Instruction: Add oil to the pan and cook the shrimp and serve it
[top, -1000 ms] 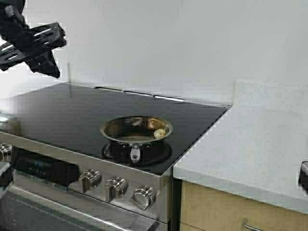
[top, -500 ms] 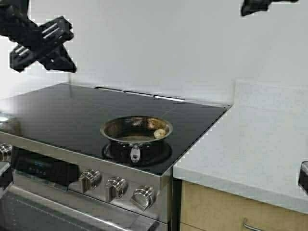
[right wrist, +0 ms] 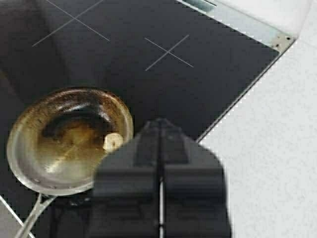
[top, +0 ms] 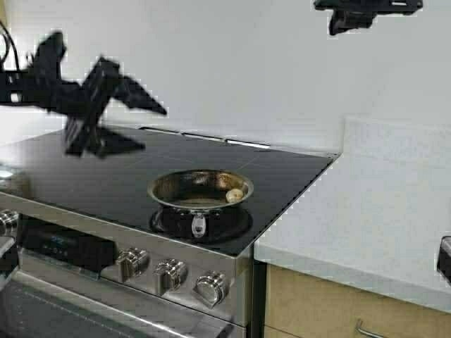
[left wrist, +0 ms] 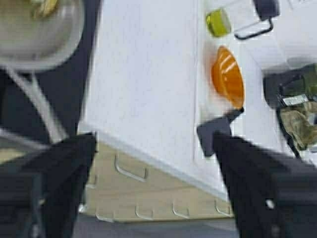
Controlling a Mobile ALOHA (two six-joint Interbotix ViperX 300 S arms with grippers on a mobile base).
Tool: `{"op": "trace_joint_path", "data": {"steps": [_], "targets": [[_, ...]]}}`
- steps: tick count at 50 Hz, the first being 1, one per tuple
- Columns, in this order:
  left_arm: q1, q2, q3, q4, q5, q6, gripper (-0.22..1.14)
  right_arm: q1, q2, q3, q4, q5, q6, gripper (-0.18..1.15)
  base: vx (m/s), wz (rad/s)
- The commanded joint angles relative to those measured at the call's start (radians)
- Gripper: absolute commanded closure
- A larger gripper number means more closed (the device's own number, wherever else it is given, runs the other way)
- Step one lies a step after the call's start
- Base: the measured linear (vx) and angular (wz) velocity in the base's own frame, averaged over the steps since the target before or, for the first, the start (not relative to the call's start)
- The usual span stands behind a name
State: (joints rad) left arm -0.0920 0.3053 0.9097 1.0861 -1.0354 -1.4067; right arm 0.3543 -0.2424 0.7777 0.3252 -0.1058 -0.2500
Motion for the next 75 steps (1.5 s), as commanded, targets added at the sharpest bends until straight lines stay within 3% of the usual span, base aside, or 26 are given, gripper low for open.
{"op": "trace_joint_path", "data": {"steps": [1,9,32,64,75], "targets": [[0.0,0.086,-0.017,-0.021,-0.04,0.028,-0.1,0.003,-0.011,0.006,0.002,-0.023,0.002,0.9,0.0,0.0],[0.0,0.25,-0.038,-0.074,-0.15,0.044,-0.1,0.005,-0.012,0.014,0.002,-0.034,0.002,0.9,0.0,0.0],[-0.026,0.614,-0.164,-0.098,-0.377,0.028,-0.1,0.005,-0.011,0.018,0.003,-0.034,0.0,0.9,0.0,0.0],[-0.202,0.712,-0.399,-0.334,-0.42,-0.118,-0.1,0.005,-0.014,0.015,0.002,-0.034,-0.003,0.9,0.0,0.0],[-0.256,0.747,-0.485,-0.36,-0.417,-0.196,-0.1,0.003,-0.014,0.015,0.0,-0.034,-0.003,0.9,0.0,0.0]]}}
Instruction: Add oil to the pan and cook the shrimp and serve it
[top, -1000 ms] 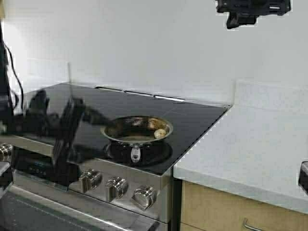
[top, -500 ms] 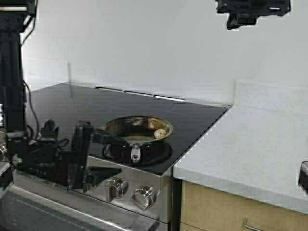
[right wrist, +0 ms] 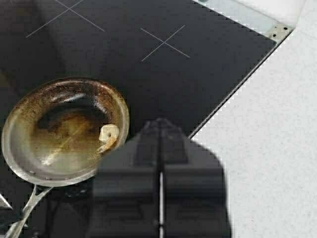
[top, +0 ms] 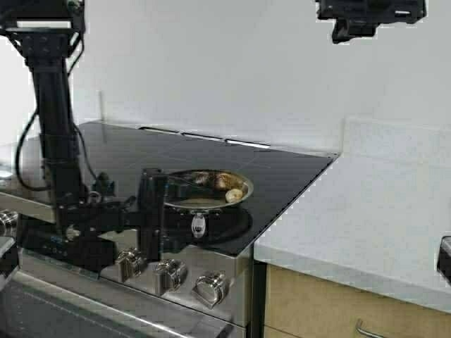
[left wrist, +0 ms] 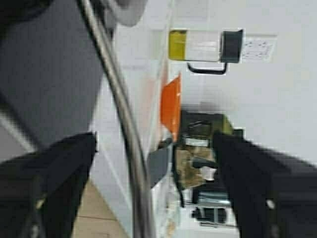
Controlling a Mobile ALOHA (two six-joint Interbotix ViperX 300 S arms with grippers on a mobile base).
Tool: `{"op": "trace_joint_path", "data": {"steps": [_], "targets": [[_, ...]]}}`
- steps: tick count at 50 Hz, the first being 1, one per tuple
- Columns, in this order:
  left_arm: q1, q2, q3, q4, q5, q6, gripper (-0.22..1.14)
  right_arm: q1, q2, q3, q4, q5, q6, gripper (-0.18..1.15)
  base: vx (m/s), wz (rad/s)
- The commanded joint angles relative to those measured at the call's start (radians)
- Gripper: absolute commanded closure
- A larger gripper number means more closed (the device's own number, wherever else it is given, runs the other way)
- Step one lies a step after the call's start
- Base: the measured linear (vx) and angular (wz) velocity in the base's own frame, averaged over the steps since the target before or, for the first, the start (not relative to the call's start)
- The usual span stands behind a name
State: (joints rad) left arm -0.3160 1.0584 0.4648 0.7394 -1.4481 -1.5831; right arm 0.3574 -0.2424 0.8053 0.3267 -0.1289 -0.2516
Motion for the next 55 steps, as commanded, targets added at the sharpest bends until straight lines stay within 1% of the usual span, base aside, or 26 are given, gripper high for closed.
{"op": "trace_joint_path", "data": {"steps": [1,9,20,24,26,28,31,34,38,40,41,43,49,51,55], "targets": [[-0.038,-0.005,-0.046,-0.018,-0.005,-0.021,-0.1,0.002,-0.014,-0.012,-0.002,-0.011,-0.002,0.9,0.0,0.0],[-0.069,0.009,-0.087,-0.051,0.006,-0.043,-0.1,0.0,-0.014,-0.012,-0.003,-0.011,-0.003,0.9,0.0,0.0],[-0.074,0.023,-0.126,-0.06,0.006,-0.091,-0.09,0.0,-0.014,-0.011,-0.002,-0.011,-0.003,0.9,0.0,0.0],[-0.074,0.025,-0.129,-0.071,0.008,-0.104,-0.07,0.002,-0.014,-0.011,-0.002,-0.011,-0.002,0.9,0.0,0.0],[-0.074,0.025,-0.127,-0.08,0.008,-0.11,-0.02,0.0,-0.012,-0.011,-0.002,-0.011,-0.002,0.9,0.0,0.0],[-0.074,0.023,-0.124,-0.091,0.009,-0.123,0.04,0.002,-0.012,-0.011,-0.002,-0.011,-0.002,0.9,0.0,0.0],[-0.074,0.025,-0.123,-0.1,0.009,-0.15,0.21,0.0,-0.012,-0.011,-0.002,-0.011,-0.002,0.9,0.0,0.0],[-0.074,0.025,-0.123,-0.103,0.009,-0.17,0.45,0.0,-0.012,-0.012,-0.002,-0.011,-0.002,0.9,0.0,0.0],[-0.074,0.02,-0.117,-0.11,0.009,-0.173,0.85,0.002,-0.012,-0.012,-0.002,-0.011,-0.002,0.9,0.0,0.0],[-0.074,0.017,-0.11,-0.12,0.009,-0.173,1.0,0.0,-0.012,-0.012,-0.002,-0.011,-0.002,0.9,0.0,0.0],[-0.074,0.017,-0.109,-0.124,0.009,-0.173,1.04,0.002,-0.012,-0.011,-0.002,-0.011,-0.002,0.9,0.0,0.0],[-0.074,0.012,-0.104,-0.132,0.009,-0.173,1.03,0.002,-0.012,-0.011,-0.002,-0.011,-0.002,0.9,0.0,0.0],[-0.074,0.002,-0.092,-0.144,0.009,-0.17,0.84,0.0,-0.012,-0.011,-0.002,-0.011,-0.002,0.9,0.0,0.0],[-0.074,-0.002,-0.091,-0.146,0.008,-0.17,0.84,0.002,-0.012,-0.011,-0.002,-0.011,-0.002,0.9,0.0,0.0],[-0.074,-0.011,-0.089,-0.144,0.005,-0.169,0.88,0.0,-0.012,-0.012,-0.002,-0.011,-0.002,0.9,0.0,0.0]]}}
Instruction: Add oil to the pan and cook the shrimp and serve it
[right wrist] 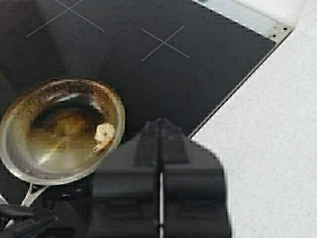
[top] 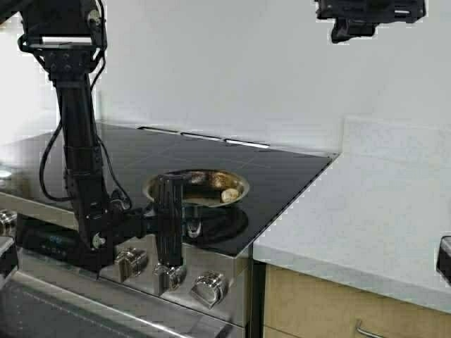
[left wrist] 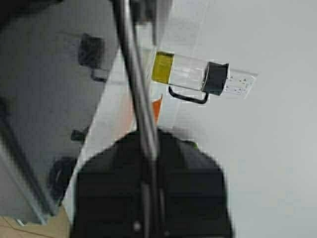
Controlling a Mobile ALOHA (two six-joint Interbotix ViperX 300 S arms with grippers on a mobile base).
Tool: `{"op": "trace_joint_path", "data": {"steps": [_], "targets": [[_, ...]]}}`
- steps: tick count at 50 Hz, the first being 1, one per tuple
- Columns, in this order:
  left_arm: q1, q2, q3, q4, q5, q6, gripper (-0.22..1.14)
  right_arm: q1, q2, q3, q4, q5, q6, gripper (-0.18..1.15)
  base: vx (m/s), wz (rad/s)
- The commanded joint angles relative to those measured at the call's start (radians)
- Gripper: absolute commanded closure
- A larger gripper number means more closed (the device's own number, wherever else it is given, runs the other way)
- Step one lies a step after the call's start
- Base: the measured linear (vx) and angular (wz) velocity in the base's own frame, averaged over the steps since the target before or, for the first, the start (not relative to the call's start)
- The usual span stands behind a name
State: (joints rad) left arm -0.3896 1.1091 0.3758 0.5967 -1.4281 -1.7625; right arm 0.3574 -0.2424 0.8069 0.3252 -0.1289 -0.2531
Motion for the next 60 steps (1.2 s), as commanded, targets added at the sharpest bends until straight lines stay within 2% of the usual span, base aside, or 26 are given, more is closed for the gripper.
{"op": "trace_joint_path", "data": {"steps": [1,36,60], "targets": [[0.0,-0.063,0.0,-0.003,-0.015,0.011,0.88,0.002,-0.012,-0.014,0.0,-0.011,0.0,0.9,0.0,0.0],[0.0,-0.232,0.106,-0.003,-0.069,0.046,0.89,0.002,-0.043,-0.014,0.002,0.032,0.002,0.9,0.0,0.03],[0.0,-0.287,0.166,-0.026,-0.071,0.069,0.89,0.0,-0.064,-0.011,0.009,0.067,0.02,0.9,-0.02,0.31]]}}
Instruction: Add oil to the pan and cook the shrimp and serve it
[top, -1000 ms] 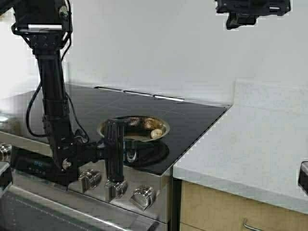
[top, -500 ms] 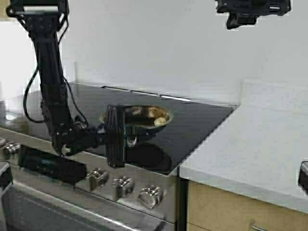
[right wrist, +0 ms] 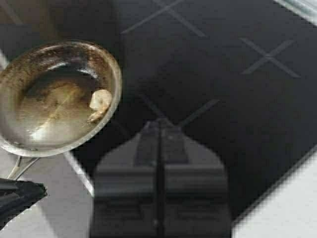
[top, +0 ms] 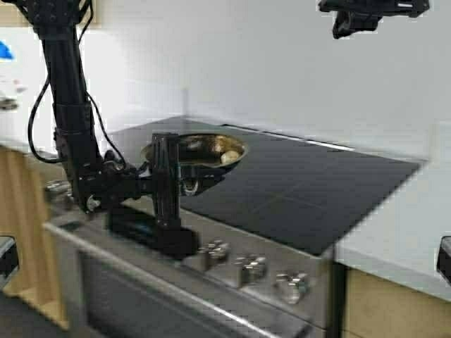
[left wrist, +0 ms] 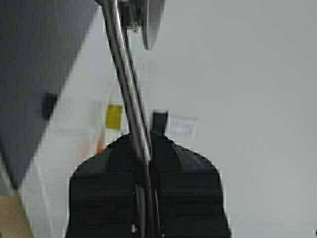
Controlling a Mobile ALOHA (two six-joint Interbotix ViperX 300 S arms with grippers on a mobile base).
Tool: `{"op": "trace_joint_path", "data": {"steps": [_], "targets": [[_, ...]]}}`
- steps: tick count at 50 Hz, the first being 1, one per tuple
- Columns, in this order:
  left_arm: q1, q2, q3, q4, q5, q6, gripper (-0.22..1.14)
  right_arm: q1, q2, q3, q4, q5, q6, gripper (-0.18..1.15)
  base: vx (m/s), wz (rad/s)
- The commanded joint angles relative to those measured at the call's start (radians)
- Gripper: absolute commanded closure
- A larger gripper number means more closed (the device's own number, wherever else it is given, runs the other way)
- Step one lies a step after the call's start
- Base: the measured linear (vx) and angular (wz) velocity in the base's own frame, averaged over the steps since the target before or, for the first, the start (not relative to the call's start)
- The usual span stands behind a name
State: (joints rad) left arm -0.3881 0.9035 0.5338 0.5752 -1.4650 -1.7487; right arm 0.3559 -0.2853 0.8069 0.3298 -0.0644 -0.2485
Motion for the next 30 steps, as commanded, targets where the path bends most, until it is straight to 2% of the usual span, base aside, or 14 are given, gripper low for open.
{"op": "trace_joint_path", "data": {"steps": [1,30], "targets": [[-0.002,-0.083,0.012,-0.005,-0.035,0.058,0.89,0.003,-0.021,-0.011,0.006,0.003,0.021,0.9,-0.02,0.45],[-0.002,-0.126,0.078,-0.009,-0.041,0.115,0.89,0.003,-0.012,0.0,-0.005,0.005,0.038,0.9,-0.04,0.48]]}}
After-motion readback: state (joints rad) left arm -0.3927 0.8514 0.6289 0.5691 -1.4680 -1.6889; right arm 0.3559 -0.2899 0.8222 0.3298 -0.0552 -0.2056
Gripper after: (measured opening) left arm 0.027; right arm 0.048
